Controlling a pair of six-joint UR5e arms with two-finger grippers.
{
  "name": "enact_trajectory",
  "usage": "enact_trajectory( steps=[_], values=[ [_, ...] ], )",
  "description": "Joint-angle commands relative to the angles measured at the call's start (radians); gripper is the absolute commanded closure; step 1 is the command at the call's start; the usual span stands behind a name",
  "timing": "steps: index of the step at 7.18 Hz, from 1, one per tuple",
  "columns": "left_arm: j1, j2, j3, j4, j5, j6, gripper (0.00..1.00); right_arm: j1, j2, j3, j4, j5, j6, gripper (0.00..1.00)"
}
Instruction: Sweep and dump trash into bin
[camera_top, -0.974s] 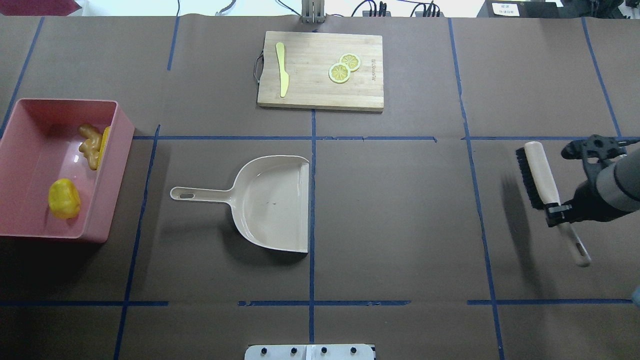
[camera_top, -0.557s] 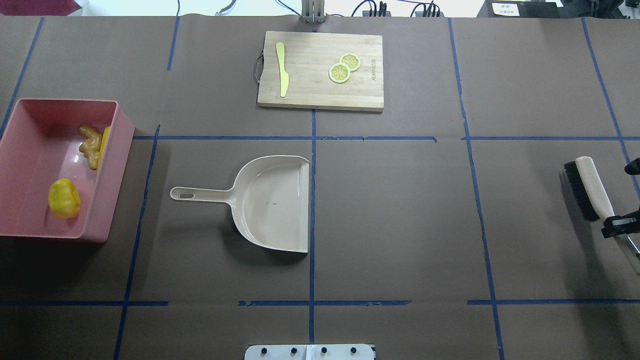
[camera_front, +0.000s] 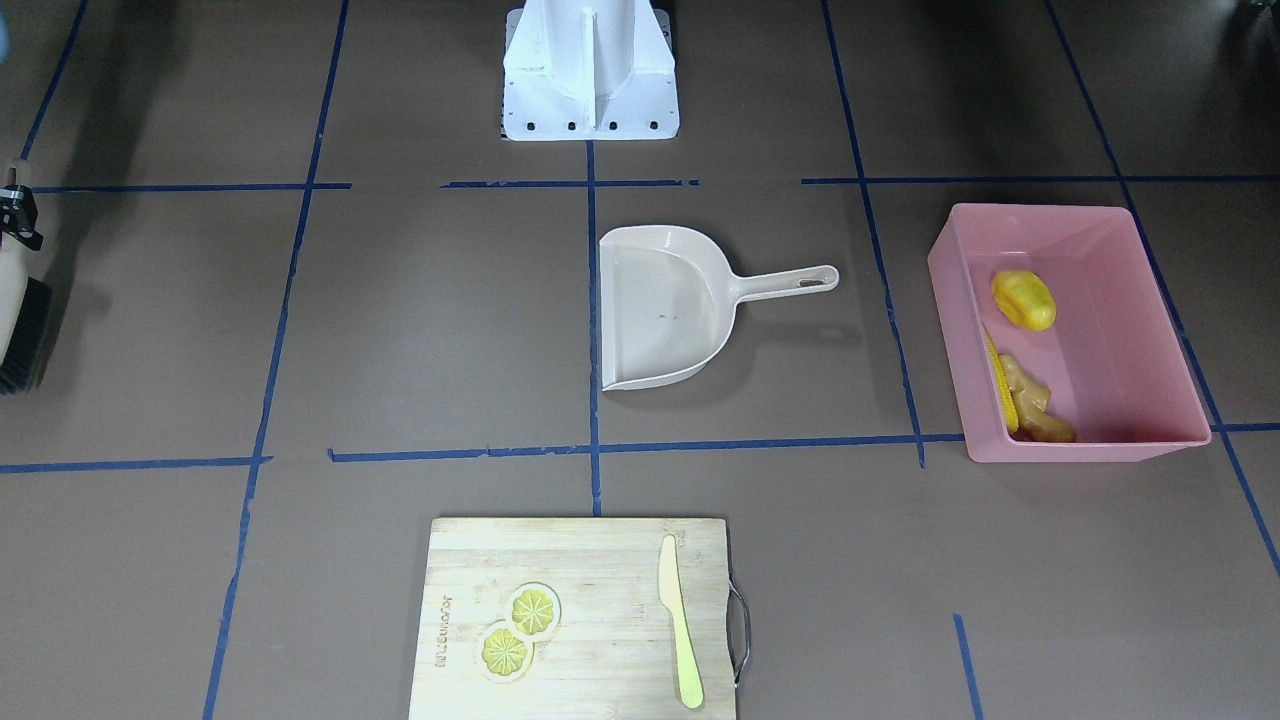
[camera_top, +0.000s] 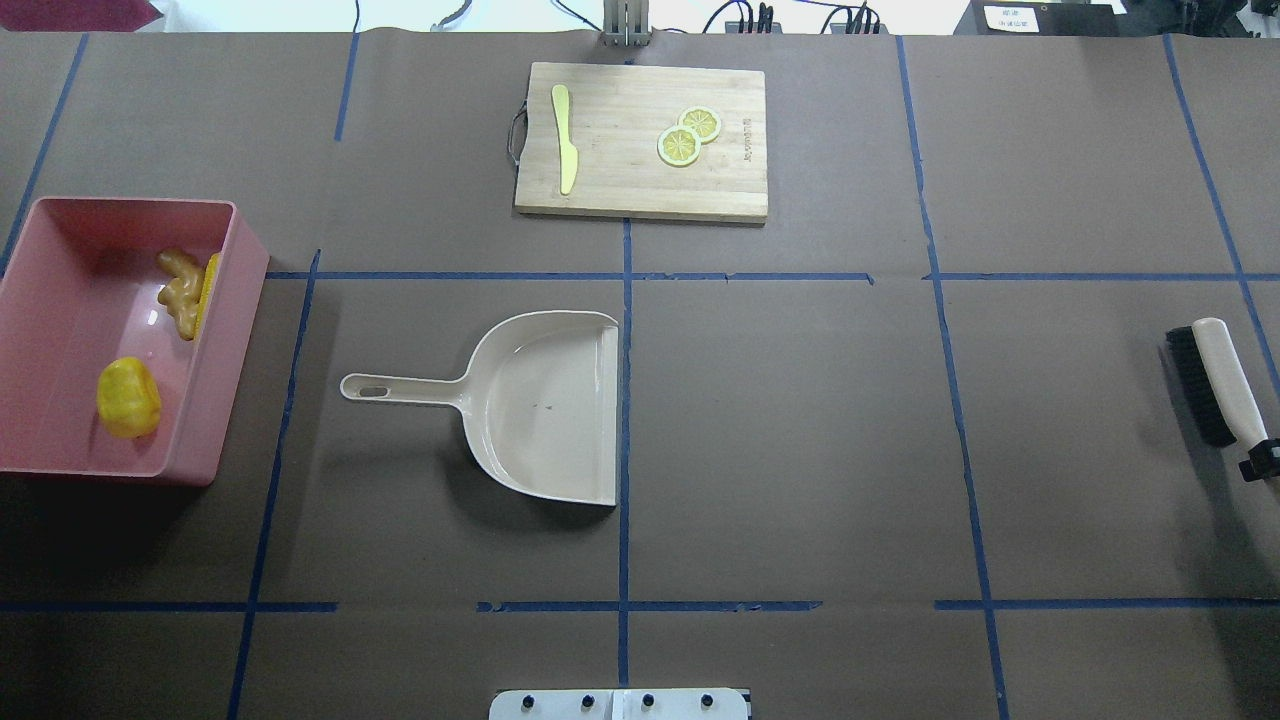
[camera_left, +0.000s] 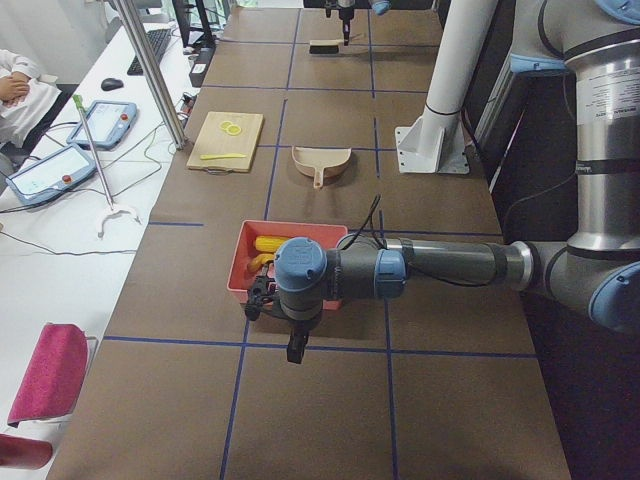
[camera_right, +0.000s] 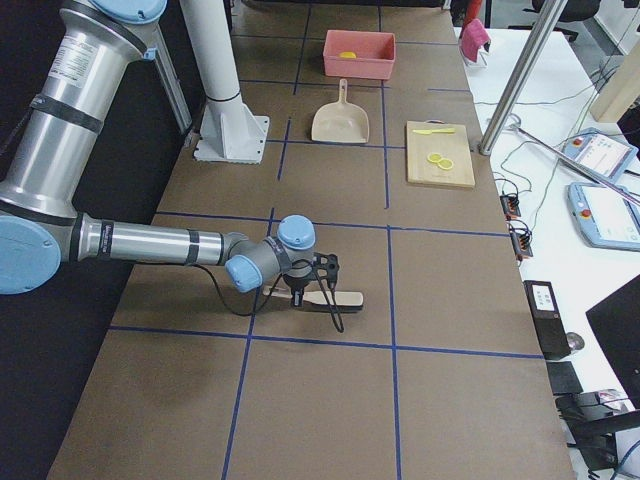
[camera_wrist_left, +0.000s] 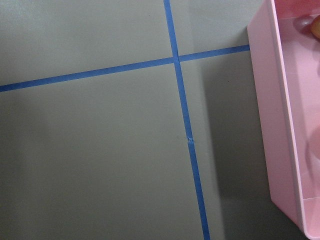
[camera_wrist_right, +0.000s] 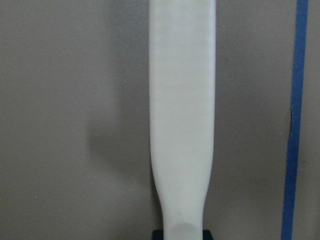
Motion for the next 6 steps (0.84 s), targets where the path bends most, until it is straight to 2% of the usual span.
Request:
enact_trajectory(
  steps=[1,2,3,4,5,6],
  values=[
    [0.001,0.0,0.001,0.0,0.0,0.0,0.0,-0.001,0.0,-0.009,-0.001,-0.006,0.003,0.9],
    [0.001,0.0,0.001,0.0,0.001,0.0,0.0,-0.003,0.007,-0.023,-0.002,-0.008,0.003,0.81],
    [0.001,0.0,0.001,0.0,0.0,0.0,0.0,-0.004,0.021,-0.034,-0.002,-0.007,0.004,0.66],
    [0.001,0.0,0.001,0.0,0.0,0.0,0.0,-0.004,0.027,-0.035,-0.002,-0.005,0.004,0.36],
    [0.001,0.0,0.001,0.0,0.0,0.0,0.0,-0.003,0.03,-0.032,-0.001,-0.005,0.012,0.0],
    [0.001,0.0,0.001,0.0,0.0,0.0,0.0,0.0,0.033,-0.022,0.001,-0.006,0.01,0.0]
  ],
)
